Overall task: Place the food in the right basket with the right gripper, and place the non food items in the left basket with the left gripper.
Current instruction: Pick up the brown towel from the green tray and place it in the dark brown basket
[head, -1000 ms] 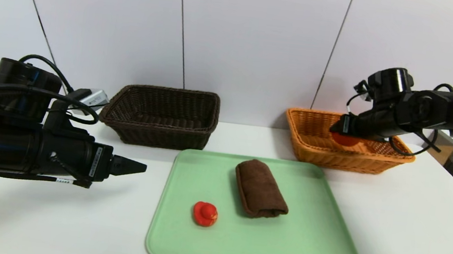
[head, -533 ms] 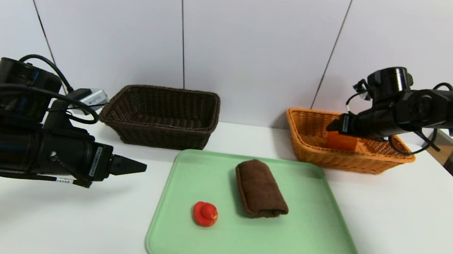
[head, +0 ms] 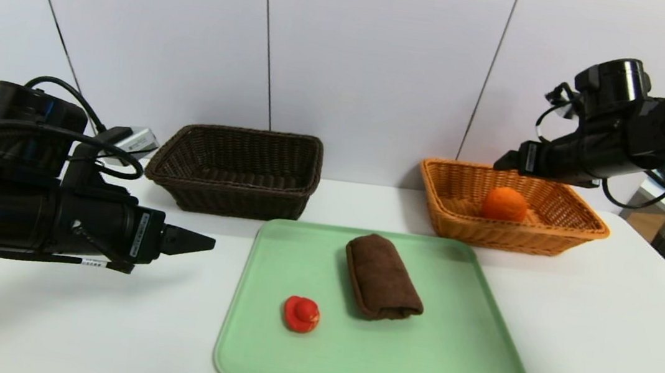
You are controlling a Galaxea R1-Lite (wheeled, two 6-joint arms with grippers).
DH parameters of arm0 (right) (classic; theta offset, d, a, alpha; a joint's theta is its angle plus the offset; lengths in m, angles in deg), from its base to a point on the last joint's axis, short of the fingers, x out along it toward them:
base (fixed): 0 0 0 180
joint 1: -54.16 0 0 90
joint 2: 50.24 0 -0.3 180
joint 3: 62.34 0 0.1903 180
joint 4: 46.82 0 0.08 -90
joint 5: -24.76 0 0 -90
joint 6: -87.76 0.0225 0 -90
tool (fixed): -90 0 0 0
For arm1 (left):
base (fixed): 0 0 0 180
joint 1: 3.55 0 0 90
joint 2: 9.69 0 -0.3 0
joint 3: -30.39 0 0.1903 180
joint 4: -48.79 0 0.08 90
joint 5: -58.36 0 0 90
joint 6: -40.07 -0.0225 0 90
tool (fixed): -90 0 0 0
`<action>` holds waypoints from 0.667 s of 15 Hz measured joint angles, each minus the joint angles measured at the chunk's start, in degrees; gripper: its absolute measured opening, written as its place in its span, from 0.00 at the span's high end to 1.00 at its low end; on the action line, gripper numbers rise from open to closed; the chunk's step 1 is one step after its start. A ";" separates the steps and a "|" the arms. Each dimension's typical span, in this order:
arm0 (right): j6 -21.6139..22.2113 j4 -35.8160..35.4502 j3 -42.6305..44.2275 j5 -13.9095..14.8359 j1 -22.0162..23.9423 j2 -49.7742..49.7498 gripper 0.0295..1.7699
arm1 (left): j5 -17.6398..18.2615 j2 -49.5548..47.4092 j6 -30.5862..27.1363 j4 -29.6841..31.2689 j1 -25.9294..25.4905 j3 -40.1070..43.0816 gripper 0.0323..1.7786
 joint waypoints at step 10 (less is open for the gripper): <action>0.00 12.32 -0.60 -0.68 -3.15 -12.21 0.04 | -0.02 -0.72 0.13 0.00 -0.10 0.38 0.05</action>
